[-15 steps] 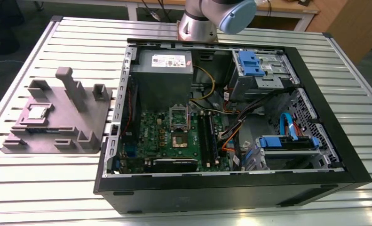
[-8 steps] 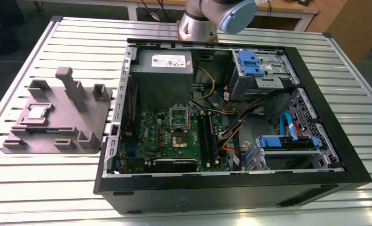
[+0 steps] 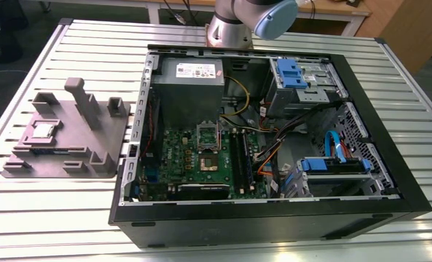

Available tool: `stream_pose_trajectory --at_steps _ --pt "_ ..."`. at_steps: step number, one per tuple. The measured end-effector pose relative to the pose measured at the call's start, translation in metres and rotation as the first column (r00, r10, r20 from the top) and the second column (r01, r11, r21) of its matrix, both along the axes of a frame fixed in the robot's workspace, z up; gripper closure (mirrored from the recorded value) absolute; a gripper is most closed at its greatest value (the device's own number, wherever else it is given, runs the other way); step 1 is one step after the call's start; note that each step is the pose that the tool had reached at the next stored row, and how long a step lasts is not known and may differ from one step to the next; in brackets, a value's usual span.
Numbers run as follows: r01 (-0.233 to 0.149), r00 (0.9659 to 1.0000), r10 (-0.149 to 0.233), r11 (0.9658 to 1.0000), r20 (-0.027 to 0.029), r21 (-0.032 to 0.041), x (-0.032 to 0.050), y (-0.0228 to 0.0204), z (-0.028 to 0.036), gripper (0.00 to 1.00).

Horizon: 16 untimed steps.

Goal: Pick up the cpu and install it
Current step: 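Pick up the cpu and move it towards the insertion slot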

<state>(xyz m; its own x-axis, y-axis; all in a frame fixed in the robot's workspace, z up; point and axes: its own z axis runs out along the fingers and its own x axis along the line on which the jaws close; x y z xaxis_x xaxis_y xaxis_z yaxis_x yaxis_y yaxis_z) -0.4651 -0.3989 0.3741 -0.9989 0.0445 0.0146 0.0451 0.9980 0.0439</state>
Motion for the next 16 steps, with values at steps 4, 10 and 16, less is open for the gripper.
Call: stream_pose_trajectory --at_steps 4,10,16 --pt "0.0 1.0 0.0 1.0 -0.0004 0.0 0.0 0.0 -0.0003 0.41" --pt "0.0 1.0 0.0 1.0 -0.0026 0.0 0.0 0.0 -0.0014 0.41" --pt "0.0 1.0 0.0 1.0 -0.0052 -0.0001 0.0 0.0 -0.0037 0.41"
